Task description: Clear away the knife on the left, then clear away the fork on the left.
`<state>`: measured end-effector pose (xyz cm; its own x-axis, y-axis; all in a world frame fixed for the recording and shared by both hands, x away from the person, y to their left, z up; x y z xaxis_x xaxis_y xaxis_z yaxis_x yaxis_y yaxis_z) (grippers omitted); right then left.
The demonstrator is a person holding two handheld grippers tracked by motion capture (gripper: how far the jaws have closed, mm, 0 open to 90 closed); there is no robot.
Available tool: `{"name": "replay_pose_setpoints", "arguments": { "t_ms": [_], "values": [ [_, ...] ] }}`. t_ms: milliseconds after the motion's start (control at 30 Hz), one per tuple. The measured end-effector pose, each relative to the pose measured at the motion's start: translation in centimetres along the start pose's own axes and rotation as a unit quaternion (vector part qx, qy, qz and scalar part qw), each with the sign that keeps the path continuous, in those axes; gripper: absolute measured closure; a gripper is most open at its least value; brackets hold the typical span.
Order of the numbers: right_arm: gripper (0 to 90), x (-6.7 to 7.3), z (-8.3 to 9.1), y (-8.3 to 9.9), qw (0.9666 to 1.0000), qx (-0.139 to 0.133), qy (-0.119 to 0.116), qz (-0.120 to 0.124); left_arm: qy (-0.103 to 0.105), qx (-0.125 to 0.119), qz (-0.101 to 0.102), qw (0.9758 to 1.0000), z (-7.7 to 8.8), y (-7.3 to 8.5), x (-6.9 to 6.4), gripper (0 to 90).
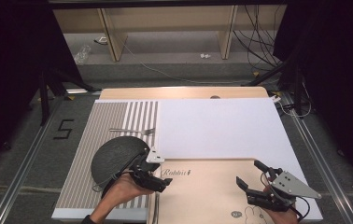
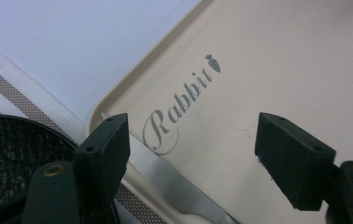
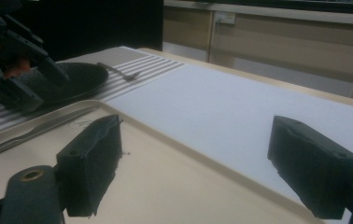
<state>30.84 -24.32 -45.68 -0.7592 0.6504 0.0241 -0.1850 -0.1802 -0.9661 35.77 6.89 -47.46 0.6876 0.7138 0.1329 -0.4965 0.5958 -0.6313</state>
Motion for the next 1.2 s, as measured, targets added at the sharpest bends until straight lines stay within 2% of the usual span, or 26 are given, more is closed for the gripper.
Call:
{"name": "replay_pose_setpoints", "arguments": {
  "t_ms": [433, 667, 767, 1200],
  "values": [
    [18.4, -0.1, 0.0, 0.2, 1.0, 0.001, 0.0, -0.003, -0.039, -0.02, 0.024, 0.9988, 0.9, -0.7, 3.2, 22.9],
    [18.4, -0.2, 0.0, 0.2, 1.0, -0.001, 0.001, -0.003, -0.046, -0.028, 0.033, 0.998, 1.5, -0.8, 4.5, 22.7],
    [18.4, -0.2, 0.0, 0.2, 1.0, -0.002, 0.0, -0.003, -0.052, -0.033, 0.044, 0.9972, 1.8, -0.6, 5.4, 22.4],
    [18.4, -0.3, 0.0, 0.3, 1.0, -0.001, -0.002, -0.007, -0.071, -0.038, 0.067, 0.9945, 2.2, -0.2, 8.0, 21.8]
  ]
}}
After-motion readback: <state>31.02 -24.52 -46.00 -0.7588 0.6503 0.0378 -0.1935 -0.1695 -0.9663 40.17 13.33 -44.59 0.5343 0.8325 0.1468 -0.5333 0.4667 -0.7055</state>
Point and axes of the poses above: each handheld gripper's, and its own axes: z roughly backward along the jaws, y roughly out of its underside, x roughly to its left, the point moved 6 cm from there along -z, roughly forward along the jaws, and after that the axes turned 12 degrees about -y, right-handed, at the moved point
